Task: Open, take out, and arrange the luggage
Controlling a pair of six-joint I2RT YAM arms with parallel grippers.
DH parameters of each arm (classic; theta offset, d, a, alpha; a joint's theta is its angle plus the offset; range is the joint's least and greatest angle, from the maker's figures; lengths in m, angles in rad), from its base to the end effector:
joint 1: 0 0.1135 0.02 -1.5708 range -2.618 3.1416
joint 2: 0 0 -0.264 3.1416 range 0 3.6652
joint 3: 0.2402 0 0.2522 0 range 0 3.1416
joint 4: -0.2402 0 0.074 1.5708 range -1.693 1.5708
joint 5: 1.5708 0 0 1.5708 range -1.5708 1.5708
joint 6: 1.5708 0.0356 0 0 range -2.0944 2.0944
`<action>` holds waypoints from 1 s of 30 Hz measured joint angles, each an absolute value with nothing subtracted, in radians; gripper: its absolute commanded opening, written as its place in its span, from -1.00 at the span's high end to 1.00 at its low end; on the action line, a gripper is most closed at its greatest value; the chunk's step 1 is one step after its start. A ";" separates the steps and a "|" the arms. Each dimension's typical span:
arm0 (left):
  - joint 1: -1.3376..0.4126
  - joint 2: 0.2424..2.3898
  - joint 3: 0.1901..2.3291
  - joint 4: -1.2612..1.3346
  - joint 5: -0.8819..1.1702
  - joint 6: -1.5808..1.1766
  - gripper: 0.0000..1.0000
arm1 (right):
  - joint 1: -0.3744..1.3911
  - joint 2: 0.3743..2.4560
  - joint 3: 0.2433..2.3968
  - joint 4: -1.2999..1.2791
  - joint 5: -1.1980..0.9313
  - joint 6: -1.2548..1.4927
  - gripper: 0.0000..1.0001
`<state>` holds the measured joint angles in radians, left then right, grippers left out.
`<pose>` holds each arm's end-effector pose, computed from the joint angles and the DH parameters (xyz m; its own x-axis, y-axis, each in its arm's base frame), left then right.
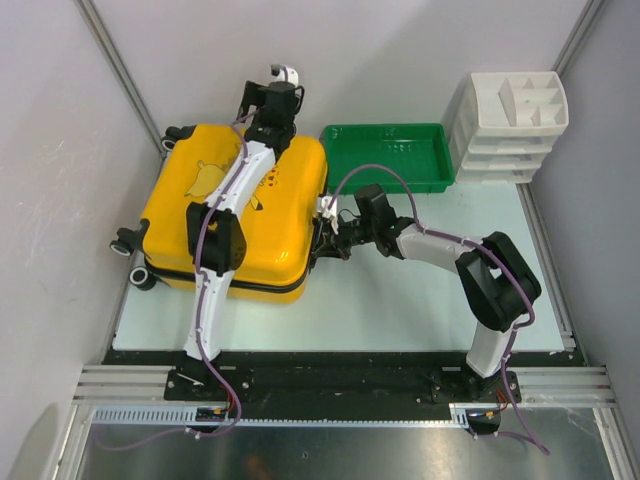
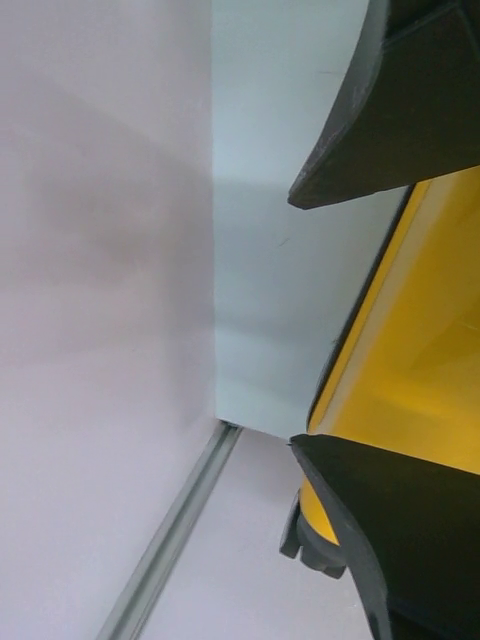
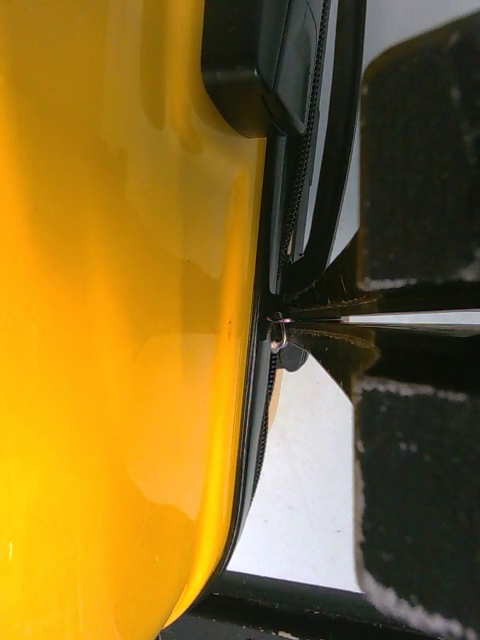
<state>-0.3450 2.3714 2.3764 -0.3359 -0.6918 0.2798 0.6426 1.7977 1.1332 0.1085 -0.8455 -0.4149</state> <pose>0.5253 -0.1647 0.3256 -0.3787 0.3621 -0.8517 -0.2109 0.8623 0.4604 0.2980 0.2563 0.2154 -0.0213 -0.3500 -0.9365 -0.9998 0.0099 0.0191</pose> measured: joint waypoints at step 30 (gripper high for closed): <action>-0.400 2.045 1.726 0.169 -0.279 0.599 -0.96 | 0.431 1.885 1.179 0.226 -0.849 -0.563 1.00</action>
